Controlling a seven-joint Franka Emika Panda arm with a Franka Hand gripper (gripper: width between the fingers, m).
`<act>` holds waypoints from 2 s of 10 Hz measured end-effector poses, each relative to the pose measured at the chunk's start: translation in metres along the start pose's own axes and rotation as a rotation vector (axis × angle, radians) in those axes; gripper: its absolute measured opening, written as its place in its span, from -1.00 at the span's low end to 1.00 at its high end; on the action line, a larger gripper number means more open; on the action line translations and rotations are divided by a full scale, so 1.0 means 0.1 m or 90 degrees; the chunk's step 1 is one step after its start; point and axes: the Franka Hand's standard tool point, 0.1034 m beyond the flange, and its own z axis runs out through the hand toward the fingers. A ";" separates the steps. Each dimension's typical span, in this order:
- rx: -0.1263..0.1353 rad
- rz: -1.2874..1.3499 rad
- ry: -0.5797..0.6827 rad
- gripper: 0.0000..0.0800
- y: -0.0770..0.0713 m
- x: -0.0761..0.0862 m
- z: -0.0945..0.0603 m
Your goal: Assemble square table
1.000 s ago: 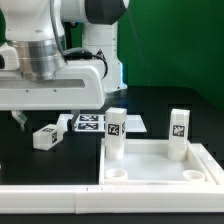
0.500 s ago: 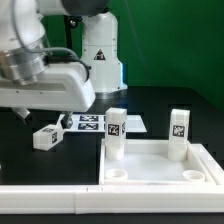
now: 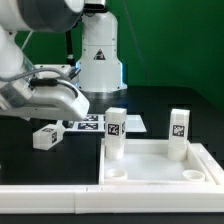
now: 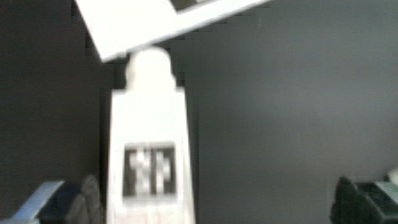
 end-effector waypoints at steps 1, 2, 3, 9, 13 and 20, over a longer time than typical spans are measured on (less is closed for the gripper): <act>-0.003 -0.001 -0.044 0.62 0.01 0.14 0.00; -0.006 0.000 -0.098 0.62 0.02 0.15 0.06; -0.009 -0.002 -0.098 0.62 0.01 0.20 0.08; -0.015 -0.004 -0.101 0.29 0.04 0.28 0.09; -0.017 -0.009 -0.097 -0.24 0.02 0.28 0.07; -0.030 -0.101 0.139 -0.28 -0.36 0.02 -0.55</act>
Offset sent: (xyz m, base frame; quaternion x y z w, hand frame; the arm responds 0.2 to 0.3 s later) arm 0.0000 0.0000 0.0000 0.0000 0.0000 0.0000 1.0000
